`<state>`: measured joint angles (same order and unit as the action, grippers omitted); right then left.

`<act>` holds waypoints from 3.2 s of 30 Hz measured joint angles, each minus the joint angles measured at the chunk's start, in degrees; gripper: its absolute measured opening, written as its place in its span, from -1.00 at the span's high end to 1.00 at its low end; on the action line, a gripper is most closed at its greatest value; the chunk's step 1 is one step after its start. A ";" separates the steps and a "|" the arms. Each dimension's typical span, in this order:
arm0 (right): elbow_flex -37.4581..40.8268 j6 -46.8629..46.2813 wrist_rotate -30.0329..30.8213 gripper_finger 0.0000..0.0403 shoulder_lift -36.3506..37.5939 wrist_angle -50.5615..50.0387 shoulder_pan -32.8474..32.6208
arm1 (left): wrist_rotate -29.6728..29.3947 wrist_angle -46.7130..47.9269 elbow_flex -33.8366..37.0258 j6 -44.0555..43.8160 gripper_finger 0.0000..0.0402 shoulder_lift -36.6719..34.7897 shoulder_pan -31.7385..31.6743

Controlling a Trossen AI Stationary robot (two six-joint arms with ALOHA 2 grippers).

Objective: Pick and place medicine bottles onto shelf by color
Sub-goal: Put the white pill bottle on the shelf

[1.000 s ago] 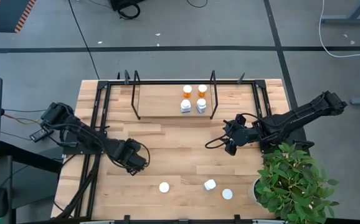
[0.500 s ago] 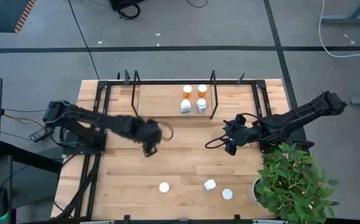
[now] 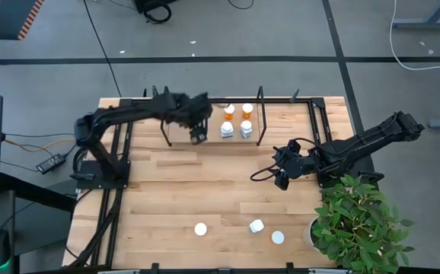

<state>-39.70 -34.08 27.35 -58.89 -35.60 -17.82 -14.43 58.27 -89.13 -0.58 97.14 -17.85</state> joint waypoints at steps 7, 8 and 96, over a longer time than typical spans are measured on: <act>0.00 -0.42 0.00 -0.32 -0.02 -0.04 0.00 | 0.12 4.38 -10.57 6.84 -0.21 11.52 -6.38; 0.00 -0.42 0.00 -0.32 0.00 -0.02 0.02 | 0.17 4.87 -11.82 7.54 -0.21 13.02 -7.00; 0.00 2.21 3.21 -0.32 0.00 0.20 0.05 | 6.37 2.64 -17.69 5.81 -0.38 25.12 -12.74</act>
<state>-39.70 -31.88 30.57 -58.89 -35.40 -17.77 -8.05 60.90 -106.83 5.23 122.26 -30.59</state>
